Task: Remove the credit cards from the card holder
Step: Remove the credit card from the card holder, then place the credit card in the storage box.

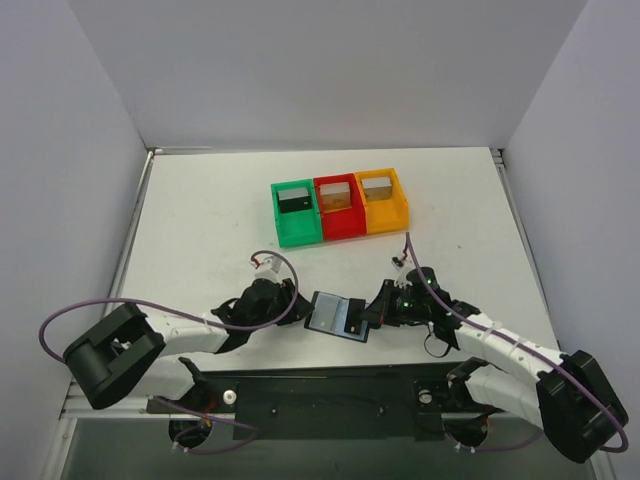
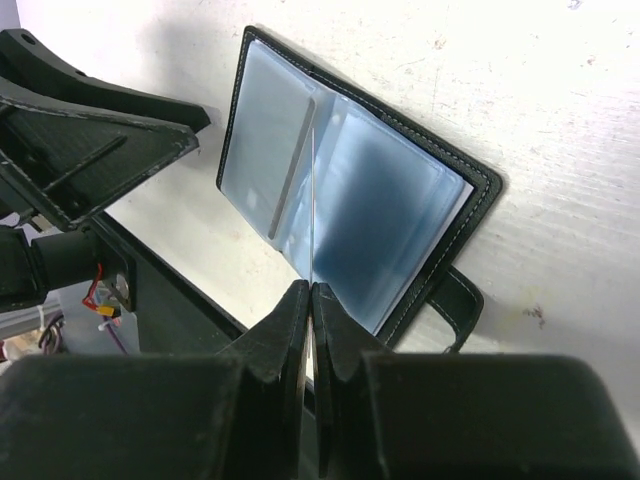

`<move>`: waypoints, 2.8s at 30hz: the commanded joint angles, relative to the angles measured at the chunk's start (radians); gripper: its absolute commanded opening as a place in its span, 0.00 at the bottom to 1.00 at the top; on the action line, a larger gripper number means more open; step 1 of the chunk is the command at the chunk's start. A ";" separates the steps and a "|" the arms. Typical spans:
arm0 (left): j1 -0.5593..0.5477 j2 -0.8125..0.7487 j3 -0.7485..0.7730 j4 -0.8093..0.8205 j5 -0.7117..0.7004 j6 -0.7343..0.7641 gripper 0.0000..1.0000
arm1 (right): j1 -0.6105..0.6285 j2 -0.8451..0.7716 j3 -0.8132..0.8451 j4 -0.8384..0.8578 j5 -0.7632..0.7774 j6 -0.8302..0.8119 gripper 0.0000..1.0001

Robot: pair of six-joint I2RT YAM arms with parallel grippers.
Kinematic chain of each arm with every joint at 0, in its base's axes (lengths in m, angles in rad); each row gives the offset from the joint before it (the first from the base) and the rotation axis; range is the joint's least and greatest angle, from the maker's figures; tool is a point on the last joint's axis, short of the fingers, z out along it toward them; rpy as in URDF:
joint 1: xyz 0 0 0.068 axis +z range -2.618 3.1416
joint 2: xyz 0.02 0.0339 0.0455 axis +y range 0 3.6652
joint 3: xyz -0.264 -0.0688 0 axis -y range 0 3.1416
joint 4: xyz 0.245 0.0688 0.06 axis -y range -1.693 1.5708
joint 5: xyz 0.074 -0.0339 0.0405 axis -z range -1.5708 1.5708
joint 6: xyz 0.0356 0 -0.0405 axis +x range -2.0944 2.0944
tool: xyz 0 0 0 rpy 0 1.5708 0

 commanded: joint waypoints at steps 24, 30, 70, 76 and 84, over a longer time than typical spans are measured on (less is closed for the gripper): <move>0.279 -0.562 0.072 0.159 0.813 0.038 0.83 | 0.231 0.035 0.758 -0.950 -0.305 -0.557 0.00; 0.274 -0.501 0.122 0.270 1.052 -0.074 0.82 | 0.314 0.086 0.843 -1.045 -0.289 -0.613 0.00; 0.010 -0.468 0.191 -0.036 0.983 0.232 0.36 | 0.417 0.240 1.022 -1.068 -0.266 -0.623 0.00; 0.001 -0.483 0.181 -0.004 0.979 0.219 0.00 | 0.413 0.235 1.030 -1.048 -0.246 -0.607 0.00; 0.001 -0.578 0.133 0.024 0.859 0.210 0.00 | 0.361 0.175 0.975 -0.926 -0.232 -0.503 0.36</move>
